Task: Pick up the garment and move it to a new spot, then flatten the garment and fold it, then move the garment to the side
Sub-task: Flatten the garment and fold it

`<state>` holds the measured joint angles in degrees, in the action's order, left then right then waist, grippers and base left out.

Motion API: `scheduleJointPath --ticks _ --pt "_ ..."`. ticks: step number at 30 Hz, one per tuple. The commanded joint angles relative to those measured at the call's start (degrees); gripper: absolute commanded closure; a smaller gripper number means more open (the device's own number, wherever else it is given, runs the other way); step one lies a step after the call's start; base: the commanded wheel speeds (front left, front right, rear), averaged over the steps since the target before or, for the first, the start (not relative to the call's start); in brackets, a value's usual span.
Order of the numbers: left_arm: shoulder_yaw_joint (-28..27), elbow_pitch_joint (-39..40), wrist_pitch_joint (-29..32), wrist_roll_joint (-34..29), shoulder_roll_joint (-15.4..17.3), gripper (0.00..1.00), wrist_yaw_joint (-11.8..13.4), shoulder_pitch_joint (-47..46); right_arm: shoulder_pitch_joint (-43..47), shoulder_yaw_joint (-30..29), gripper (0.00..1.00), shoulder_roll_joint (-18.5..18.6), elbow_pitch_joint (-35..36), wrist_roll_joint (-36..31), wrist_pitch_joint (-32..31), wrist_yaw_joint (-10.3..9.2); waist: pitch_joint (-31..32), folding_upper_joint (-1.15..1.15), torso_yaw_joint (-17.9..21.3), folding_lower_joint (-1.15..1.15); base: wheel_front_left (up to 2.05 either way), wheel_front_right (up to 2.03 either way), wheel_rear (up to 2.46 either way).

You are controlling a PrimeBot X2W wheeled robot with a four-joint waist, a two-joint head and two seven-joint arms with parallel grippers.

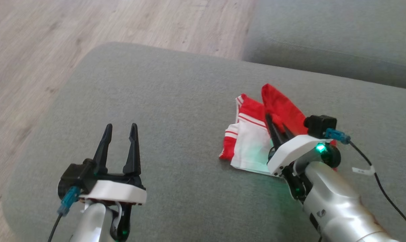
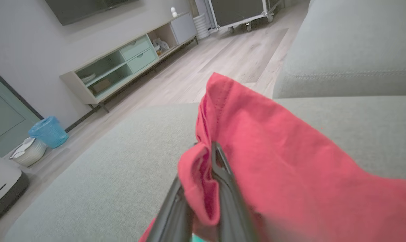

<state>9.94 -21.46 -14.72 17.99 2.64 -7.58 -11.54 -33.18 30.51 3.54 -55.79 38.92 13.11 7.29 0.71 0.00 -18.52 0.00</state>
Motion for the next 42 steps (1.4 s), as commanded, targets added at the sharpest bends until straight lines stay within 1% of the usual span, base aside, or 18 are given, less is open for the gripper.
scheduleJointPath --ticks 1,2,10,14,15,16,22,24,27,29,30,33,37,40,42 --pt "-1.1 1.6 -0.3 0.1 0.6 0.00 0.1 -3.6 -2.1 2.3 1.00 -0.7 0.7 1.7 0.8 0.20 -1.2 0.00 -1.2 0.00 0.00 0.00 0.00" --pt "-1.1 1.6 -0.3 0.1 0.6 0.00 0.1 -3.6 -2.1 2.3 1.00 -0.7 0.7 1.7 0.8 0.20 -1.2 0.00 -1.2 0.00 0.00 0.00 0.00" --pt "-1.1 1.4 -0.3 0.7 0.4 0.00 0.1 -5.1 -4.3 8.5 1.00 -0.7 -1.8 7.3 1.6 0.20 -3.6 0.00 -2.6 0.00 0.00 0.00 0.00" --pt "-0.9 1.3 -0.3 0.9 0.4 0.00 0.1 -5.2 -5.0 12.0 1.00 -0.7 -3.0 8.7 1.8 0.20 -4.1 0.00 -2.6 0.00 0.00 0.00 0.00" --pt "-0.9 1.3 -0.3 0.9 0.3 0.00 0.1 -5.2 -5.1 12.9 0.63 -0.7 -2.9 8.9 1.8 0.20 -4.1 0.00 -2.6 0.00 0.00 0.00 0.00" --pt "-0.8 1.3 -0.3 0.9 0.3 0.00 0.1 -5.2 -4.8 13.9 0.00 -0.7 -2.3 9.6 1.8 0.20 -4.1 0.00 -2.5 0.00 0.00 0.00 0.00" --pt "-1.4 0.8 -0.3 1.0 0.3 0.00 0.1 -5.2 -3.7 21.5 0.00 -0.7 5.1 16.5 1.9 0.20 -3.3 0.00 -1.1 0.00 0.00 0.00 0.00" --pt "-1.9 1.0 -0.3 0.9 0.3 0.00 0.1 -5.0 -4.8 21.8 0.00 -0.7 6.0 17.4 1.9 0.20 -2.9 0.00 0.0 0.00 0.00 0.00 0.00" --pt "-2.5 1.3 -0.3 0.7 0.3 0.00 0.1 -4.6 -6.5 19.0 0.00 -0.7 6.3 15.9 1.9 0.20 -2.2 0.00 1.8 0.00 0.00 0.00 0.00" --pt "-3.0 1.7 -0.3 0.6 0.3 0.00 0.1 -4.3 -7.5 15.7 0.00 -0.7 5.6 12.5 1.9 0.20 -1.8 0.00 3.2 0.00 0.00 0.00 0.00" --pt "-3.5 2.1 -0.3 0.6 0.3 0.00 0.1 -3.8 -8.1 11.1 0.00 -0.7 4.4 7.2 1.9 0.20 -1.3 0.00 4.7 0.00 0.00 0.00 0.00" --pt "-4.4 2.8 -0.3 0.5 0.3 0.00 0.1 -3.1 -7.7 2.6 0.00 -0.2 4.2 -1.7 1.9 0.20 -0.8 0.00 6.9 0.00 0.00 0.00 0.00" --pt "-4.9 3.6 -0.3 0.6 0.2 0.00 0.1 -2.3 -3.8 -8.5 0.00 2.1 9.1 -12.7 1.9 0.20 -0.4 0.00 9.4 0.00 0.00 0.00 0.00" --pt "-5.1 4.6 -0.3 0.8 0.2 0.00 0.3 -1.7 0.4 -16.0 0.00 2.6 14.3 -19.1 1.9 0.20 -0.6 0.00 11.1 0.00 0.00 0.00 0.00" --pt "-5.1 4.9 -0.3 0.8 0.2 0.00 0.4 -1.4 3.4 -19.8 0.00 2.6 17.7 -23.0 1.9 0.20 -0.8 0.00 12.1 0.00 0.00 0.00 0.00"
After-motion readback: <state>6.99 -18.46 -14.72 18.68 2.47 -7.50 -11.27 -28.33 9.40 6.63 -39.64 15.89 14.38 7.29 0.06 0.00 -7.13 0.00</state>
